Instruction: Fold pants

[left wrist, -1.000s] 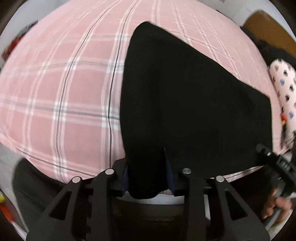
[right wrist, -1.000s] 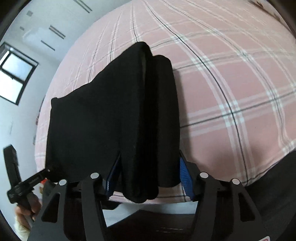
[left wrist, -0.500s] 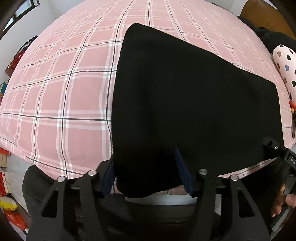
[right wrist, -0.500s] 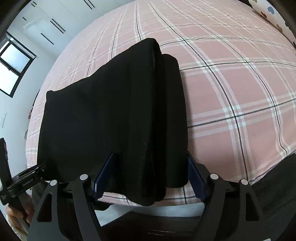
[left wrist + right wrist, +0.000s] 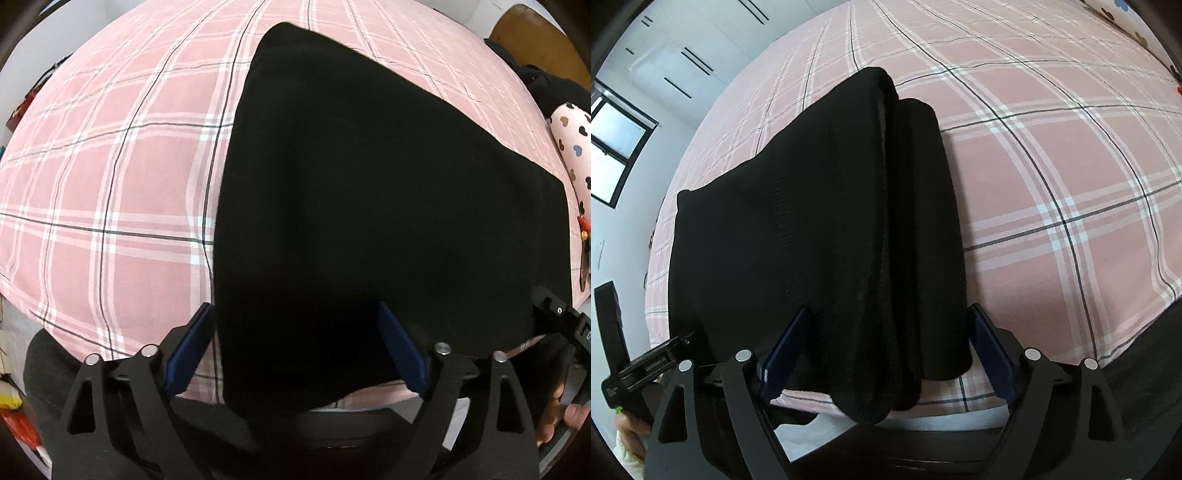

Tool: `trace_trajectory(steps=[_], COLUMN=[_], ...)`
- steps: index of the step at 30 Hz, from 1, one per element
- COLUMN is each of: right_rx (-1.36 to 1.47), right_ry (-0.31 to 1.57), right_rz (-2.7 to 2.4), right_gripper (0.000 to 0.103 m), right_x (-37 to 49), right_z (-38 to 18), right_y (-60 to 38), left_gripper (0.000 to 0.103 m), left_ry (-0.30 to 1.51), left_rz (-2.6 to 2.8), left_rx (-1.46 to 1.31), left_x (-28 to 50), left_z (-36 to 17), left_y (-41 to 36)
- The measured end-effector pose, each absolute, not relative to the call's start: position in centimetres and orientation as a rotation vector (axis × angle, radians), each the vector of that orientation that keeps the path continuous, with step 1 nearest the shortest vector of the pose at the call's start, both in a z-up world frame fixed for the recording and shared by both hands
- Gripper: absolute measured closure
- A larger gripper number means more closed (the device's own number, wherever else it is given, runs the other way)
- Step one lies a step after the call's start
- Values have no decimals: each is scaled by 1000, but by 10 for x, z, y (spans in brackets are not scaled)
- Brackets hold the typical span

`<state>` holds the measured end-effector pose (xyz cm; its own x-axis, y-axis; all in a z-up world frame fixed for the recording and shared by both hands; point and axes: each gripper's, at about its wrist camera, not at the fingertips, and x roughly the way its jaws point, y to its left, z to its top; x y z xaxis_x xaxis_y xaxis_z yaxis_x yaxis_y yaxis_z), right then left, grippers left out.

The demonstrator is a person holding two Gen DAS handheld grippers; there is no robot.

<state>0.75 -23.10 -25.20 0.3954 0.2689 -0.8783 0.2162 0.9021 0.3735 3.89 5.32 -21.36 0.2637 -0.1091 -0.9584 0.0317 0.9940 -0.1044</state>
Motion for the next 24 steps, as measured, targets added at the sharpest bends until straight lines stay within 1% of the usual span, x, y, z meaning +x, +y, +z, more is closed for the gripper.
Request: trace_trajectory(steps=[2,5,7,9,10,11,12,13,14,15,16,17,20,24], right_rx=[486,516,514,506,505,506,506,501,493,485,486,490,498,461], right_ry=[1176,1173,1168,1161,1158,1155,1152,1149,1146,1139,1131,1124,1092,1057], right_rz=[37,38,39,44,50,65,83,93,104,110,111,111,124,157], right_gripper=[18,17,17,17,18,25,31,35,44,57,61,63,65,66], right_x=[9,9,9,8,8,7,7,6,5,4,2,0,-7,-19], right_z=[-254,-256,-256,-255,-254,-253,-251,-249,-246,-241,-236,-232,-214,-188], right_y=[-232,-234,-235,-235,-234,-235,-234,-233,-233,-232,-234,-235,-235,-234], left_gripper=[9,5,5,7,14,28,39,60,71,74,79,82,84,84], left_ry=[1307,1313,1312,1312,1311,1310,1315,1319,1314,1309,1297,1288,1262,1213], left_rz=[-96,-103,-103,-110,-122,-146,-186,-214,-224,-221,-218,-214,-220,-246], left_rx=[-91,-125,-130,-130,-135,-147,-164,-181,-186,-172,-146,-142,-163,-144], left_x=[42,47,48,49,46,42,40,45,45,44,43,42,35,11], left_z=[-217,-223,-224,-223,-220,-215,-210,-206,-200,-195,-188,-183,-165,-139], left_y=[57,62,61,61,61,63,65,65,64,62,57,57,63,64])
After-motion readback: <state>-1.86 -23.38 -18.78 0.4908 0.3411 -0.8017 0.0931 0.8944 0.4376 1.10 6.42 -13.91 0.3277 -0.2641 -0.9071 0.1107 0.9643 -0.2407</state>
